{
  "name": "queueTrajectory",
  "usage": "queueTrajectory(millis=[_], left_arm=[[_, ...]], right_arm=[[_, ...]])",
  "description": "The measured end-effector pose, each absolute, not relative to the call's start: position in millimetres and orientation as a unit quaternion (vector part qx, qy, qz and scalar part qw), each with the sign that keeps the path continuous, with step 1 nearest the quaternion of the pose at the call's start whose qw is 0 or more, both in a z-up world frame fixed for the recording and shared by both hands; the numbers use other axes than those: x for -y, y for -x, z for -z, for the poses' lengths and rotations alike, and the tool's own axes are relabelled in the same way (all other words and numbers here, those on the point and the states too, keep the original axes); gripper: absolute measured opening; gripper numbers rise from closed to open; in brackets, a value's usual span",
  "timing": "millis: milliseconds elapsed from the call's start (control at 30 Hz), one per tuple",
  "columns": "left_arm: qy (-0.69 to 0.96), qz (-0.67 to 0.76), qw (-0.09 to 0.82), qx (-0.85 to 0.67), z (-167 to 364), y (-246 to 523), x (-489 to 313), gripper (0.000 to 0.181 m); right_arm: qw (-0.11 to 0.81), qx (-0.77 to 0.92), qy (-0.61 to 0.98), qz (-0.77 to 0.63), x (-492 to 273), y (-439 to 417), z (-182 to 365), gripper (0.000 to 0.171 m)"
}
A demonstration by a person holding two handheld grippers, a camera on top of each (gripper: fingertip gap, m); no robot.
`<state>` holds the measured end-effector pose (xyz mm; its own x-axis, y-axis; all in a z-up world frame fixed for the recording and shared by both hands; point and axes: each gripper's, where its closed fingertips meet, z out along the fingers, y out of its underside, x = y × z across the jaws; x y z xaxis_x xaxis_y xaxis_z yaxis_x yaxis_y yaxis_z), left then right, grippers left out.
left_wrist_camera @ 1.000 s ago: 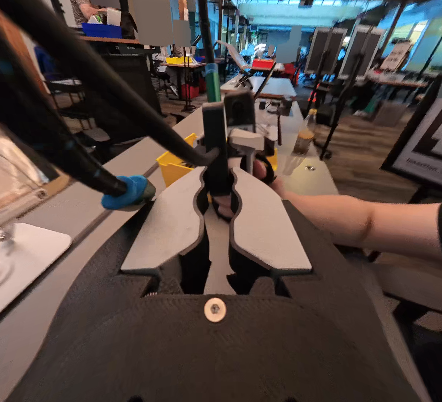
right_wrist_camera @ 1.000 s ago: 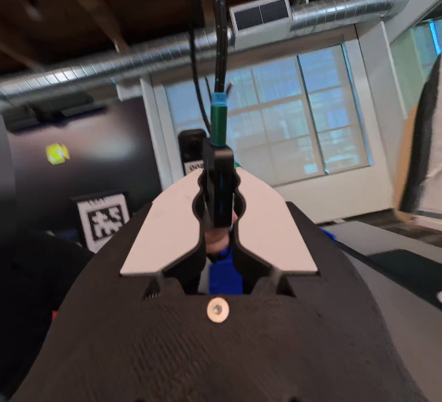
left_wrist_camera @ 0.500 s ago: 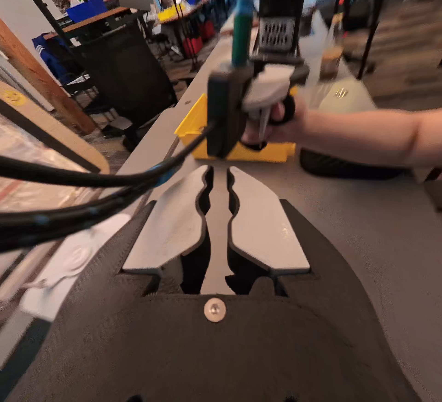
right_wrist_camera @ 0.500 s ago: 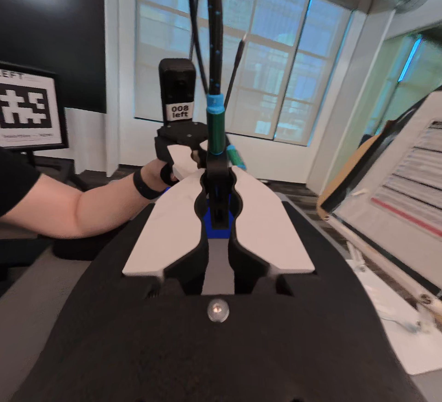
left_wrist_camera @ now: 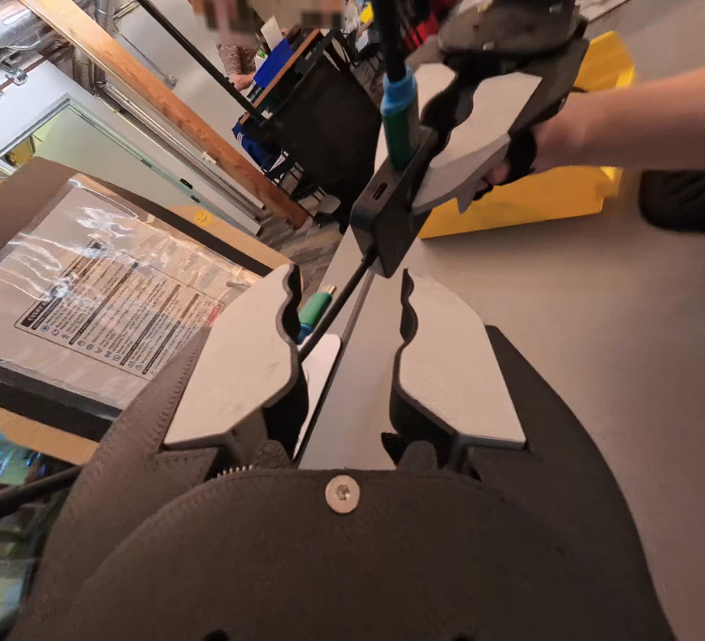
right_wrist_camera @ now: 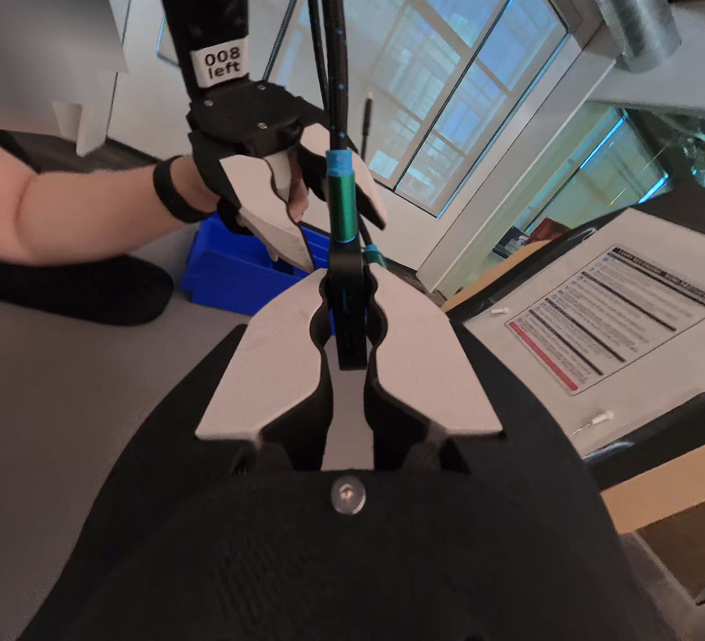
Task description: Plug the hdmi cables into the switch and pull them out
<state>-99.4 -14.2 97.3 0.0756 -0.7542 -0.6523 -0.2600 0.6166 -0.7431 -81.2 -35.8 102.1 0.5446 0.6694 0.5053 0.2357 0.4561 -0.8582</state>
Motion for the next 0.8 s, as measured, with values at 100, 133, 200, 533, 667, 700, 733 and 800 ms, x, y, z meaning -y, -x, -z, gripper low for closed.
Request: queueTrajectory(millis=[100,133,200,533,667,700,733,800], left_arm=[[0.368,0.217,0.618,-0.66,-91,92,23,0.04],[0.356,0.229,0.617,-0.663,-91,91,28,0.037],[0.329,0.232,0.627,-0.667,-90,89,35,0.032],[0.261,0.154,0.651,-0.696,-70,76,39,0.022],[0.249,0.134,0.653,-0.703,-66,76,39,0.024],[0.254,0.13,0.65,-0.705,-65,75,38,0.026],[0.259,0.125,0.649,-0.705,-64,74,37,0.028],[0.264,0.106,0.65,-0.705,-61,71,35,0.029]], right_arm=[[0.715,0.489,0.487,-0.111,41,84,-97,0.015],[0.715,0.498,0.479,-0.106,43,86,-96,0.015],[0.711,0.514,0.468,-0.104,47,92,-94,0.015],[0.713,0.561,0.415,-0.067,53,103,-85,0.016],[0.699,0.557,0.434,-0.11,52,102,-82,0.016],[0.695,0.557,0.44,-0.116,51,101,-80,0.016],[0.695,0.555,0.442,-0.118,50,101,-80,0.016],[0.695,0.557,0.441,-0.111,48,100,-77,0.016]])
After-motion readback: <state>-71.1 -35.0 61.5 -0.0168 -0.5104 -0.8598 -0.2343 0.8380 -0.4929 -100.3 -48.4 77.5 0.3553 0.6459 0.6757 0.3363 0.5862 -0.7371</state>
